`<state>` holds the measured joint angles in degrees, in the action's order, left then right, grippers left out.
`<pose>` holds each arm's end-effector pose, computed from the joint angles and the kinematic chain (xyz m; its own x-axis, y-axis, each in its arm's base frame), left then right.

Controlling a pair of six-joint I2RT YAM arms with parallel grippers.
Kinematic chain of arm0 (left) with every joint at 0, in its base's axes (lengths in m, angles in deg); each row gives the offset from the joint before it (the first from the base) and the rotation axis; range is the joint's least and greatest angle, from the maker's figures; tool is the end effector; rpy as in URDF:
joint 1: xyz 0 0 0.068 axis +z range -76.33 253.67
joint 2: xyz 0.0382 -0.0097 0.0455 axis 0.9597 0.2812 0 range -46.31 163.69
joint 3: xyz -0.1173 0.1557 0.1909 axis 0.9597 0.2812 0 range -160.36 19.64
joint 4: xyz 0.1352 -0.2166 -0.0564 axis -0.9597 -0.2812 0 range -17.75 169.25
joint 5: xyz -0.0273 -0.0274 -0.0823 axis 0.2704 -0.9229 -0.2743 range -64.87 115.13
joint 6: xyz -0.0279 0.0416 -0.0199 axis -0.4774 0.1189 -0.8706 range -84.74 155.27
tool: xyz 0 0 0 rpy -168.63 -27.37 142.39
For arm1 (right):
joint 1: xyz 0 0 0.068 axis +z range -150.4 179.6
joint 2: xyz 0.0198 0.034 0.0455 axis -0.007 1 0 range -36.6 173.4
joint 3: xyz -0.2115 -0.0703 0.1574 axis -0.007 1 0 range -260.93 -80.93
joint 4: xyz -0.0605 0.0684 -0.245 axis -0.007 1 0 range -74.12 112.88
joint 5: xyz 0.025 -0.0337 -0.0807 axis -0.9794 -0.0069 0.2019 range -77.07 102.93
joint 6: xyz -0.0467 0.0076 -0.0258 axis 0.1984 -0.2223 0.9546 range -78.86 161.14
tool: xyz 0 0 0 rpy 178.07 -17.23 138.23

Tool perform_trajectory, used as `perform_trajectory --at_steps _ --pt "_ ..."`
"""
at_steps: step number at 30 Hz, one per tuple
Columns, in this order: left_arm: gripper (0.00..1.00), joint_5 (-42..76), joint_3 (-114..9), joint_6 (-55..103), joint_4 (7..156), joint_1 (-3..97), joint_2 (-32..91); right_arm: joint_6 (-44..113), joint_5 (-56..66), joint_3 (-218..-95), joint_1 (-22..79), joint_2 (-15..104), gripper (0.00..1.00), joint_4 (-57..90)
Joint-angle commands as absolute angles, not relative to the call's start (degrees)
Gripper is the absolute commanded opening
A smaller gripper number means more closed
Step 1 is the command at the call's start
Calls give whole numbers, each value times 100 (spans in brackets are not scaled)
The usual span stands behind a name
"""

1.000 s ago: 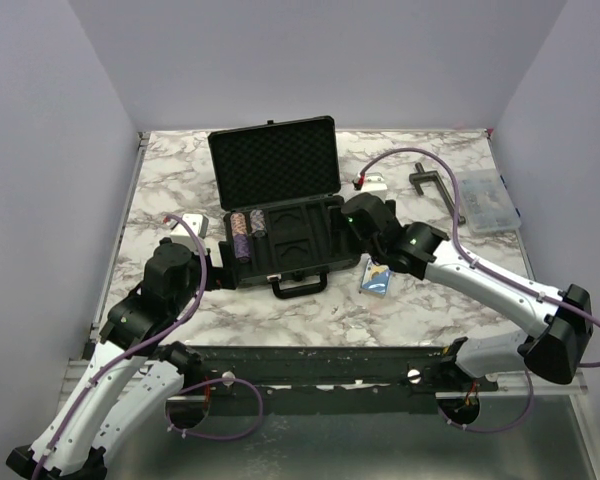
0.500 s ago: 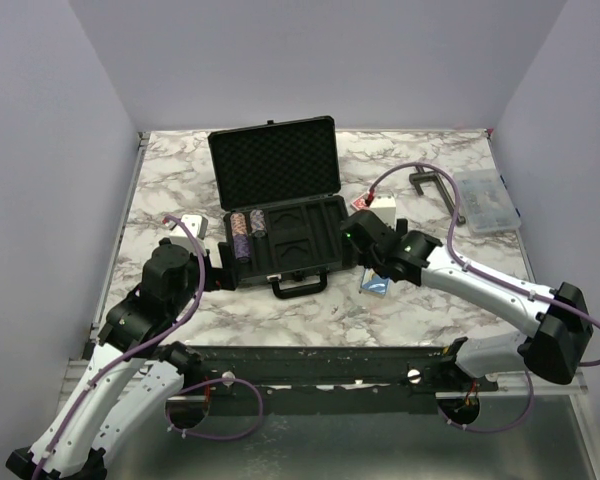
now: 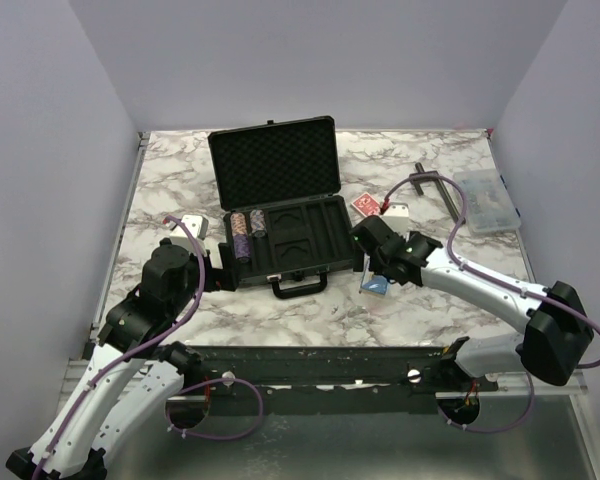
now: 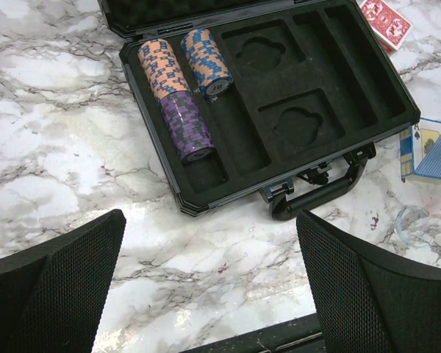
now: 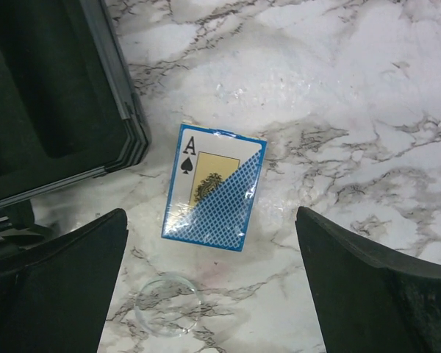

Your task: Pack up texas hold em set

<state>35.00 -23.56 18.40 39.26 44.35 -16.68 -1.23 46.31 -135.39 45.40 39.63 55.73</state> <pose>0.1010 -0.0496 0.3113 -0.4724 -0.0625 -0.8792 0.2210 0.9572 -0.1869 0.1928 0.1701 0.2436 -0.7337 0.0527 -0.6774 0.1058 0.9937 -0.0373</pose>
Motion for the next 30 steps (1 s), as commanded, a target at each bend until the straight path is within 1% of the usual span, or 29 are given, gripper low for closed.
perform_trajectory --at_steps 1,7,16,30 --pt "99 3383 -2282 1887 3943 4440 -1730 -450 4370 -13294 4317 4026 100 5503" --pt "99 3357 -2283 1892 3943 4440 -1729 -421 3958 -13003 4035 4032 100 5167" --pt "99 3348 -2281 1900 3943 4440 -1735 -316 3488 -12884 3689 4488 100 4690" --pt "98 3361 -2275 1901 3943 4440 -1732 -219 3378 -12881 3445 4930 100 4411"
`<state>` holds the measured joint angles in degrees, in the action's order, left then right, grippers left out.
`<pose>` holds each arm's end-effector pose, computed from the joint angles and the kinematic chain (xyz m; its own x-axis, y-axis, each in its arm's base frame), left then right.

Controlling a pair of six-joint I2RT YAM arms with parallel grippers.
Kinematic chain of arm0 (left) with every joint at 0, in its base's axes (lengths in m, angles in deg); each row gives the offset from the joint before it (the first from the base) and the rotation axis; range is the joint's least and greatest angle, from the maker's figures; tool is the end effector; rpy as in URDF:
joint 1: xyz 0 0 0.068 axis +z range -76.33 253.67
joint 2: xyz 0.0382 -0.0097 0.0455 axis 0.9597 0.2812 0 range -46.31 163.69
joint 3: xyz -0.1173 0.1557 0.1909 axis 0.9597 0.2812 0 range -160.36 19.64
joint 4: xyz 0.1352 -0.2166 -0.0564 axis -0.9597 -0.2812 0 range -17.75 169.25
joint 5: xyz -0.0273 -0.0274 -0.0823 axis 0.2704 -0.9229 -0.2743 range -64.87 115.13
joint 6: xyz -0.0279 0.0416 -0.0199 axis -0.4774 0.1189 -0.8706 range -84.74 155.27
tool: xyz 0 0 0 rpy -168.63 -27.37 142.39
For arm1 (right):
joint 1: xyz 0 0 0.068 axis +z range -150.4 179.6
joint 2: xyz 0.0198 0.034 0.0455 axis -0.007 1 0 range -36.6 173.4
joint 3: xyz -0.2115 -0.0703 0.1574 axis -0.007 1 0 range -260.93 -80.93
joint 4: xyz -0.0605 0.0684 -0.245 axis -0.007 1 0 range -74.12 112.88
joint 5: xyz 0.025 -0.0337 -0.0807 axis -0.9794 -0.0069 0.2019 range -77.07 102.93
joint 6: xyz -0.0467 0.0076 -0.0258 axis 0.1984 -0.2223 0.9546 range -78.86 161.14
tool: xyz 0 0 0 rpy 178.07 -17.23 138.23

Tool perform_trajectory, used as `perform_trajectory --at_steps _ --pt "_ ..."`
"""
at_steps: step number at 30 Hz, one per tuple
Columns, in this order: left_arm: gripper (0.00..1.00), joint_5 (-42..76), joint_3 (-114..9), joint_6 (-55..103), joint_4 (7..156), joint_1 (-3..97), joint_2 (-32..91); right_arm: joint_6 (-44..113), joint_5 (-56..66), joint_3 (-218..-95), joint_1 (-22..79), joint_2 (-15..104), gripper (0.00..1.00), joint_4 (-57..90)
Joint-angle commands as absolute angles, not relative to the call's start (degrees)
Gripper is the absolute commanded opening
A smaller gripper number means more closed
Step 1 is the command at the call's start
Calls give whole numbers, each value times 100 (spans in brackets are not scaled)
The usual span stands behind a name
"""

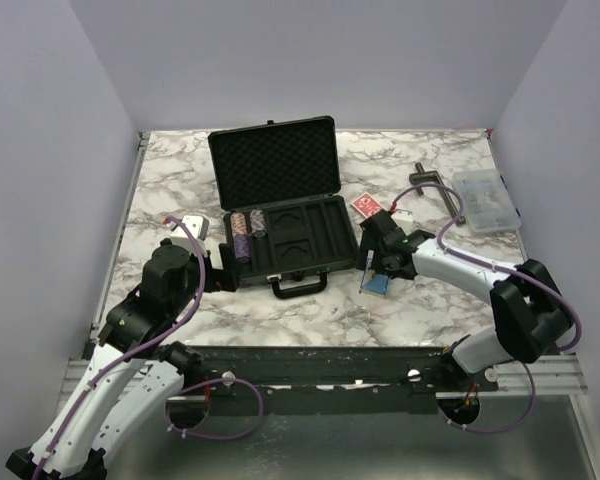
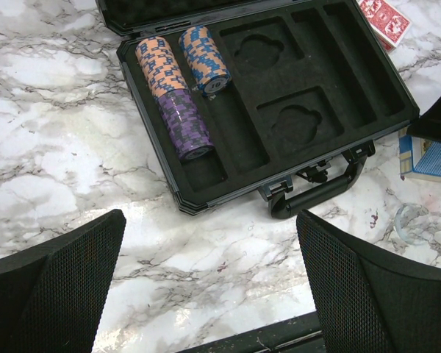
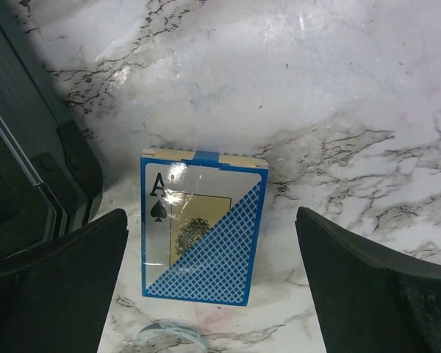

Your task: Pack up texas hold em set

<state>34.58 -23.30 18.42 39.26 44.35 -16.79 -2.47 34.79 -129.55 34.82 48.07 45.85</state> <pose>0.1009 -0.0498 0.3100 -0.4761 -0.0605 -0.8773 0.2268 0.9555 -0.1889 0.2302 0.1463 0.1830 -0.8243 0.2016 -0.5290 0.2168 0.9756 0.0340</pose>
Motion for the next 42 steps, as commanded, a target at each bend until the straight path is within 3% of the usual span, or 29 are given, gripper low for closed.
perform_trajectory --at_steps 1,11,20,32,42 --pt "99 3361 -2272 1903 3943 4440 -1734 -219 3345 -12888 3444 4955 100 4388" --pt "99 3366 -2273 1909 3948 4440 -1724 -250 3280 -12840 3434 5094 98 4313" --pt "98 3357 -2272 1909 3948 4440 -1713 -258 3348 -12666 3441 5081 86 4317" --pt "99 3339 -2272 1905 3952 4440 -1711 -212 3720 -12722 3432 4784 61 4579" --pt "98 3333 -2272 1903 3952 4439 -1729 -171 3750 -12789 3295 4536 60 4670"
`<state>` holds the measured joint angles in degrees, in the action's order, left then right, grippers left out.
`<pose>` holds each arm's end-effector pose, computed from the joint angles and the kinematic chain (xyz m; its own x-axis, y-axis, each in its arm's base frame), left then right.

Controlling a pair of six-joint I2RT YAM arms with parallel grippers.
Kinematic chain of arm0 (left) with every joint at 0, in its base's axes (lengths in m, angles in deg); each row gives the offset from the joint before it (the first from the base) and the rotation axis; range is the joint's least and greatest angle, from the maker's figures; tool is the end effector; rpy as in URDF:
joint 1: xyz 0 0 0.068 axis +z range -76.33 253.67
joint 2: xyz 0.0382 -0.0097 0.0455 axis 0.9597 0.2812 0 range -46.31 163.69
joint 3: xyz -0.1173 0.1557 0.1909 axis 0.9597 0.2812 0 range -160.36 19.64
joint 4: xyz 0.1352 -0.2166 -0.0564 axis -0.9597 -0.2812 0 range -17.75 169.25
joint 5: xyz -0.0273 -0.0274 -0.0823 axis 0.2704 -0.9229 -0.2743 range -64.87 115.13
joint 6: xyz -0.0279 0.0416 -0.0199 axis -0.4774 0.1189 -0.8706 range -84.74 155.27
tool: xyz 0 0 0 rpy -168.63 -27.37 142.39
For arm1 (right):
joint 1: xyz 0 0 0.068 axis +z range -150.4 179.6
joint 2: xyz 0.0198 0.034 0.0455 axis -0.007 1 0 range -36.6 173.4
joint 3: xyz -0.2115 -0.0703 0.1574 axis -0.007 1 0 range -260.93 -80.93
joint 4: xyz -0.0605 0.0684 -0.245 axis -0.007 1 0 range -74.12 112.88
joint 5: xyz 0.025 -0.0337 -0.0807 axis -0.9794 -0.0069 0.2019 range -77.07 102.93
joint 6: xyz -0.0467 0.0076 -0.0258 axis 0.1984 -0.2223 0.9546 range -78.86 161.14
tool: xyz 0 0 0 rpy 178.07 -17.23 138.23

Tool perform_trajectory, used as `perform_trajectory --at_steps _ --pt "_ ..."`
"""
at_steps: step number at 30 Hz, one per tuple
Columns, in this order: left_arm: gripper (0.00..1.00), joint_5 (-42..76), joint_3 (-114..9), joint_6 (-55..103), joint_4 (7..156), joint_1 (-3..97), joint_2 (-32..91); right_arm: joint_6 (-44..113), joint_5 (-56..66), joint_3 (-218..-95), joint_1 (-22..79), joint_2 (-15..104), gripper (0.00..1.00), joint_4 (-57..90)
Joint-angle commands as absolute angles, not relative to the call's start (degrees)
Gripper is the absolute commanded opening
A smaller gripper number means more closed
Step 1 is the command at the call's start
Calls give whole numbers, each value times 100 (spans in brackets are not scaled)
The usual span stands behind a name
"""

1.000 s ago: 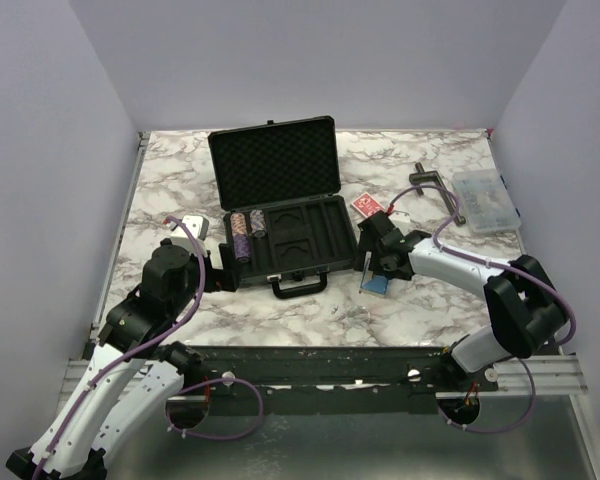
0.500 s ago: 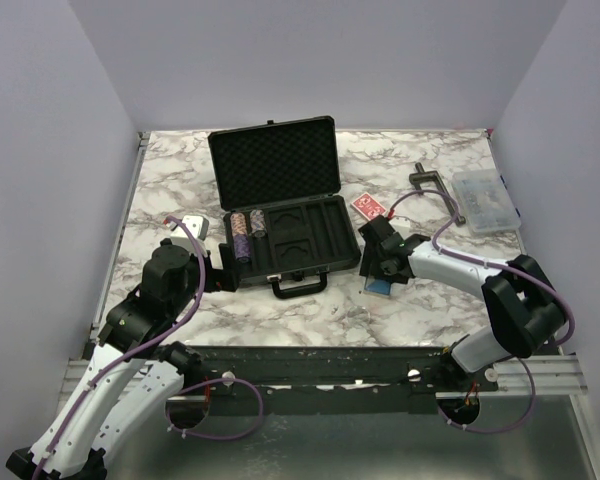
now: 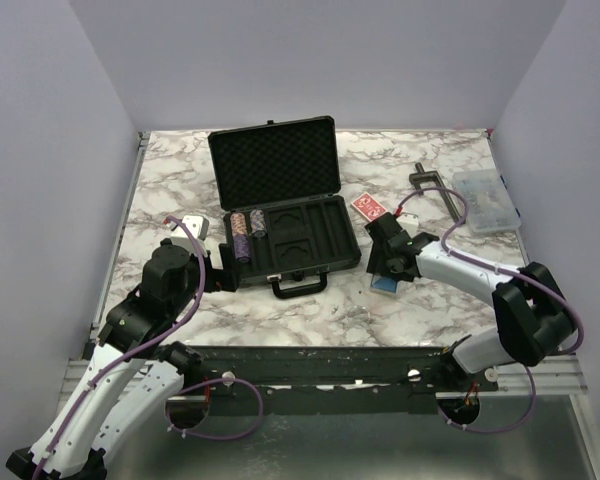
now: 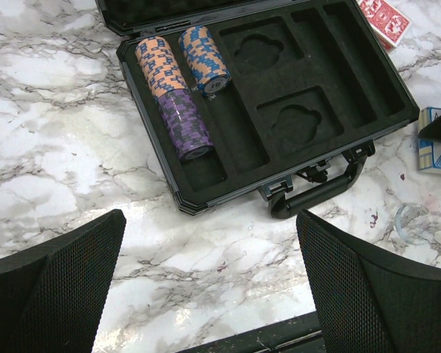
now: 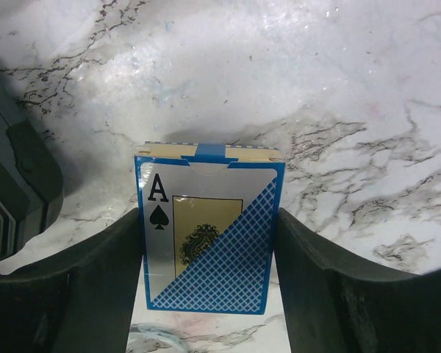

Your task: Pack up texas hold em set

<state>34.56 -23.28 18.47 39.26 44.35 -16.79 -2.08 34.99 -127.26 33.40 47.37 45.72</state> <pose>0.1009 -0.0498 0.3098 -0.4763 -0.0595 -0.8773 0.2274 0.9554 -0.1882 0.2268 0.1357 0.1752 -0.8306 0.2077 -0.5168 0.2371 0.9714 0.0095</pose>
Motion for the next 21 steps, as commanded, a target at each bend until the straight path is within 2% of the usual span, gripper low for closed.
perform_trajectory --at_steps 1,11,14,21 --pt "99 3332 -2272 1907 3952 4440 -1729 -176 3751 -12802 3286 4532 60 4689" --pt "98 3313 -2274 1918 3952 4440 -1744 -256 3601 -12748 3278 4493 60 4631" --pt "98 3313 -2272 1918 3952 4440 -1750 -306 3495 -12686 3281 4563 64 4553" --pt "98 3304 -2272 1917 3952 4440 -1750 -359 3404 -12681 3271 4707 94 4523"
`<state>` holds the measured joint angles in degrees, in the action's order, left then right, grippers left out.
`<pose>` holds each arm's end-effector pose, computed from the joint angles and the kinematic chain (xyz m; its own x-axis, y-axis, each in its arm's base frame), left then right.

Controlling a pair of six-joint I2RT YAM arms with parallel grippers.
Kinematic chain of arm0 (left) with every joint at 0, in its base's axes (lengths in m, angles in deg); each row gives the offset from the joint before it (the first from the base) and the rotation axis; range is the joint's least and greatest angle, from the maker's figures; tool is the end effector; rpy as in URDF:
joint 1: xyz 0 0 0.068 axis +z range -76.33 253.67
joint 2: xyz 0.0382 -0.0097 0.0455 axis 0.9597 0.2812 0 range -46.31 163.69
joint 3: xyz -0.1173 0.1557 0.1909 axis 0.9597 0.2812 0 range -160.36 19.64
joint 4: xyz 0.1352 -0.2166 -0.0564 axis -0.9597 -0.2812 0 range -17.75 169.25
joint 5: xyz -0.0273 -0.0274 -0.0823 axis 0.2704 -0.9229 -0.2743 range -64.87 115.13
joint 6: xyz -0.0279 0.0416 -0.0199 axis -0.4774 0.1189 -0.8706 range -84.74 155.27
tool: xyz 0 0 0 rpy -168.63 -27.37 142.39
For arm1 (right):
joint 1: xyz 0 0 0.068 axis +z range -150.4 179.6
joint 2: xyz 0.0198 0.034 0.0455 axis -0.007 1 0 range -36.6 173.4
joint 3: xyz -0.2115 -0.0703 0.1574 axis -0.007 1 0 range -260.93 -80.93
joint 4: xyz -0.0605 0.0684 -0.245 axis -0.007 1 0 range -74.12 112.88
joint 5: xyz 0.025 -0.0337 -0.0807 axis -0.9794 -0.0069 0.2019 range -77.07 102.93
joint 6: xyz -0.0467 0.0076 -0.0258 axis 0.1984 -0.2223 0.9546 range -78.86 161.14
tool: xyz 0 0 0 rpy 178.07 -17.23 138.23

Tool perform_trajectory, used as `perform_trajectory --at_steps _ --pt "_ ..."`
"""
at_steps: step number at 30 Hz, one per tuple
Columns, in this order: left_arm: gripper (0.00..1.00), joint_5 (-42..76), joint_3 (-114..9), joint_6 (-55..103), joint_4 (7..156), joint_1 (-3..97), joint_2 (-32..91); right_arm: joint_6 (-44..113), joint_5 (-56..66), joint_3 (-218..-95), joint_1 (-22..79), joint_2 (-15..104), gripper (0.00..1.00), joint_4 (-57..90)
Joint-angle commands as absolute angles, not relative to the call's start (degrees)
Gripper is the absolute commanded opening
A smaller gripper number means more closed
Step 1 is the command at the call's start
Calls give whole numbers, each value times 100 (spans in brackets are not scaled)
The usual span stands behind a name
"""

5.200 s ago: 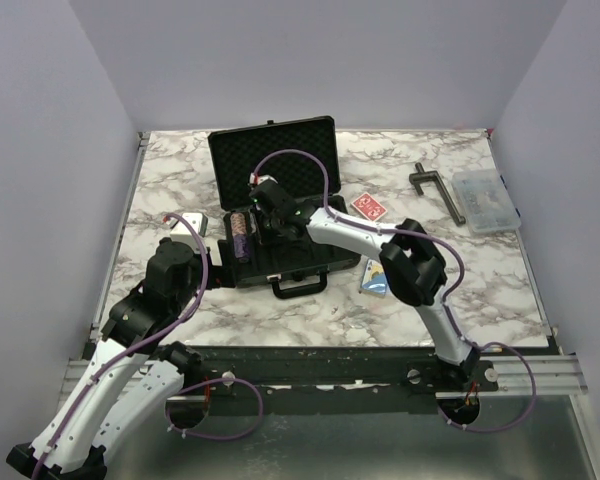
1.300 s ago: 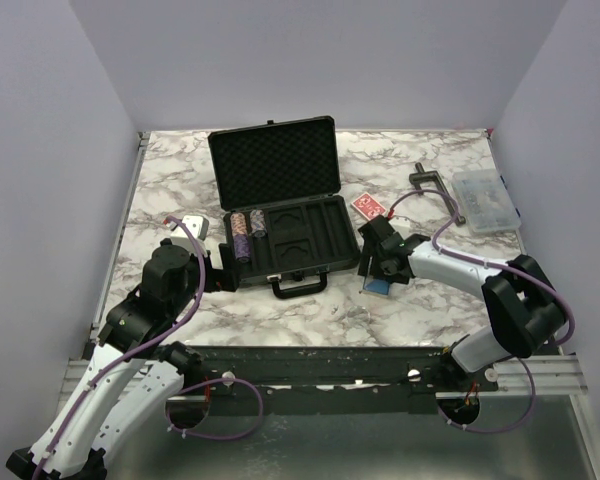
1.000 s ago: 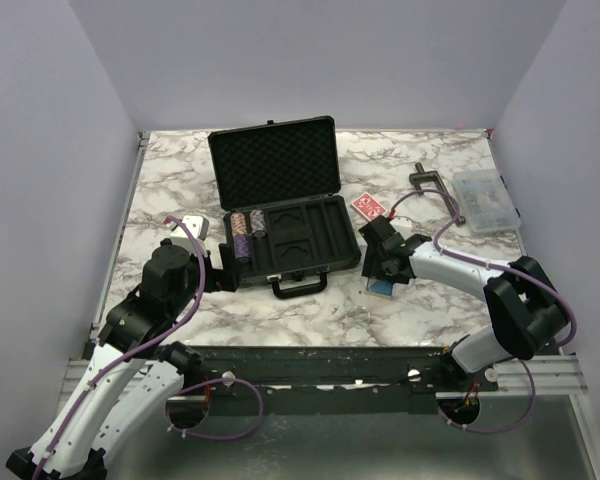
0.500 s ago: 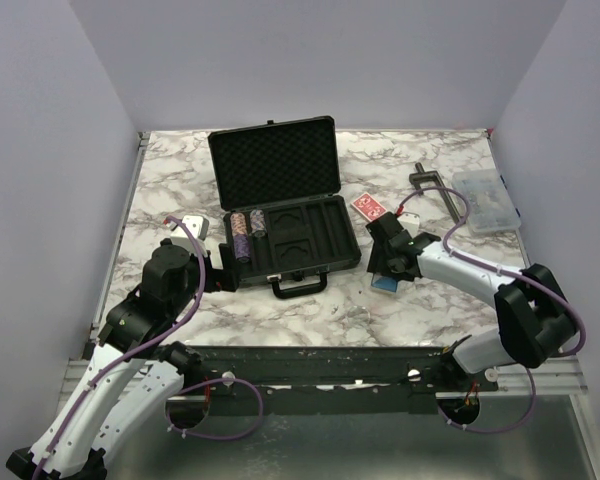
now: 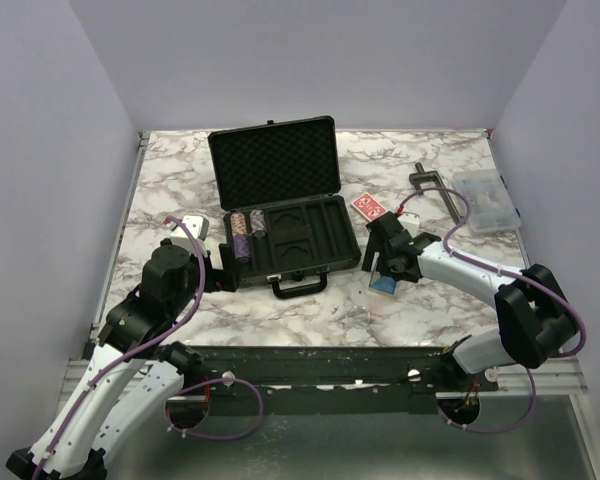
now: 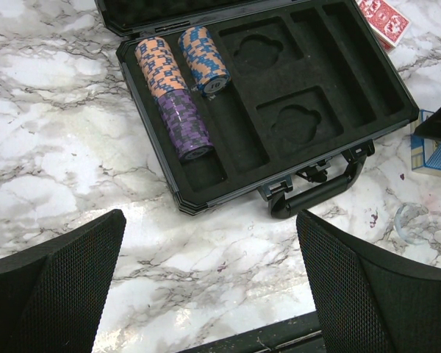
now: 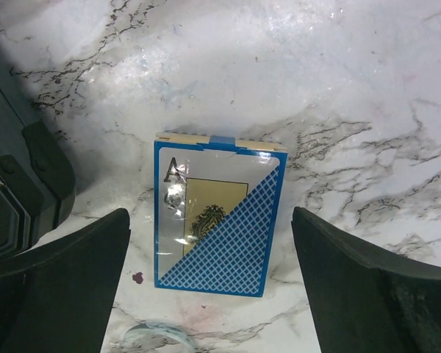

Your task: Pack up texas hold em set

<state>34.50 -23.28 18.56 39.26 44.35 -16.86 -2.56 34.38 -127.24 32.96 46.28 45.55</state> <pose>0.1006 -0.0497 0.3100 -0.4752 -0.0584 -0.8779 0.2292 0.9551 -0.1876 0.2269 0.1337 0.1797 -0.8212 0.2292 -0.5226 0.2471 0.9683 0.0364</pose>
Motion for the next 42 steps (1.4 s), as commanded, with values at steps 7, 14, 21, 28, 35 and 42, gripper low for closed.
perform_trajectory --at_steps 7,14,21,28,35,42 --pt "98 3313 -2277 1918 3952 4436 -1760 -408 3401 -12610 3235 4745 93 4480" --pt "99 3313 -2268 1918 3952 4440 -1765 -425 3334 -12562 3243 4894 81 4389" --pt "98 3304 -2265 1918 3953 4440 -1783 -299 3312 -12658 3233 4953 69 4419" --pt "98 3304 -2272 1918 3961 4440 -1789 126 3429 -13166 3238 4783 48 4793" --pt "98 3295 -2266 1918 3962 4440 -1811 965 3437 -13969 3237 4545 45 5051" --pt "99 3305 -2264 1917 3967 4440 -1827 1916 2529 -14519 3237 4471 46 4559"
